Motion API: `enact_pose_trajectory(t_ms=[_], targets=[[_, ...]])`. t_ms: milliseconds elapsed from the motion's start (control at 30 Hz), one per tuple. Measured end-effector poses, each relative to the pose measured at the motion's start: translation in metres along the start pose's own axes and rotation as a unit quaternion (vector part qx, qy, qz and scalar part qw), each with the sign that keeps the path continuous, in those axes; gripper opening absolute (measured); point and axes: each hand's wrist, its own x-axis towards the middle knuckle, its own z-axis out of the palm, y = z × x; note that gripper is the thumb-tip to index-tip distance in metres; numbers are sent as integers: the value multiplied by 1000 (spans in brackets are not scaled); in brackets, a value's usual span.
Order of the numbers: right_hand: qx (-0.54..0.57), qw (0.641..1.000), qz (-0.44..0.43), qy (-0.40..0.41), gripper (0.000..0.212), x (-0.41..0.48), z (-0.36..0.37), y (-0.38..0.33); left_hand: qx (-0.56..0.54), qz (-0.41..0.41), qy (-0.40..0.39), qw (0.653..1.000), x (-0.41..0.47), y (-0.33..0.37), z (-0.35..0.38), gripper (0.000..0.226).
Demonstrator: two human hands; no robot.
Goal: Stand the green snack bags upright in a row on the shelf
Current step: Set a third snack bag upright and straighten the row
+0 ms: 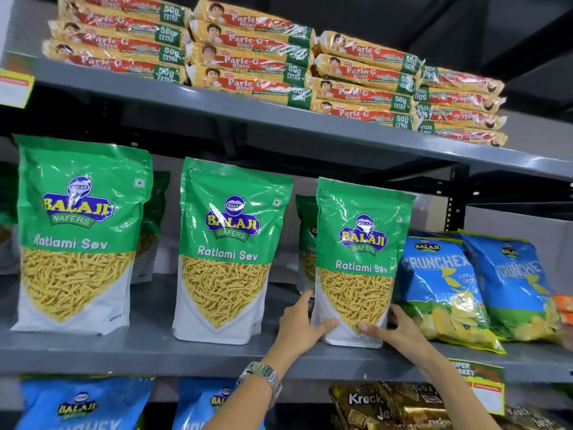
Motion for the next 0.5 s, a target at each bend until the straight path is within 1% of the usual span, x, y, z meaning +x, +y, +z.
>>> enact_pose_trajectory(t_ms=[33, 67, 100, 133, 167, 200, 233, 267, 300, 333, 367, 400, 433, 467, 500], targets=[[11, 1000, -2, 2, 129, -3, 3, -2, 1, 12, -7, 1000, -2, 0, 0, 87], [25, 999, -12, 22, 126, -5, 8, -4, -5, 31, -6, 999, -7, 1, 0, 88], [38, 996, -35, 78, 117, -7, 14, -7, -18, 57, 13, 998, -14, 2, -2, 87], [56, 982, -73, 168, 103, -11, 22, -10, -35, 89, 58, 994, -22, 4, -7, 84], [87, 954, -123, 259, 88, -17, 32, -16, -46, 125, 123, 983, -30, 7, -15, 77], [119, 924, -177, 319, 73, -23, 45, -27, -41, 162, 198, 966, -37, 8, -26, 67], [137, 908, -219, 331, 64, -27, 59, -39, -27, 196, 276, 940, -43, 8, -39, 59], [142, 911, -245, 300, 60, -28, 75, -51, -8, 222, 350, 910, -47, 5, -56, 54], [135, 925, -259, 245, 60, -28, 91, -62, 8, 234, 413, 880, -51, 1, -74, 53], [121, 941, -259, 178, 65, -27, 109, -73, 20, 226, 460, 858, -53, -7, -93, 53], [105, 956, -247, 115, 74, -26, 126, -81, 18, 198, 484, 852, -56, -15, -112, 55], [96, 968, -224, 63, 85, -23, 140, -87, -1, 155, 483, 862, -57, -24, -128, 60], [96, 976, -193, 24, 98, -18, 153, -90, -28, 109, 460, 881, -58, -35, -142, 68], [98, 982, -159, -7, 109, -15, 165, -92, -54, 69, 420, 903, -57, -47, -154, 74], [102, 986, -130, -32, 116, -12, 174, -91, -77, 40, 370, 925, -56, -59, -163, 77]])
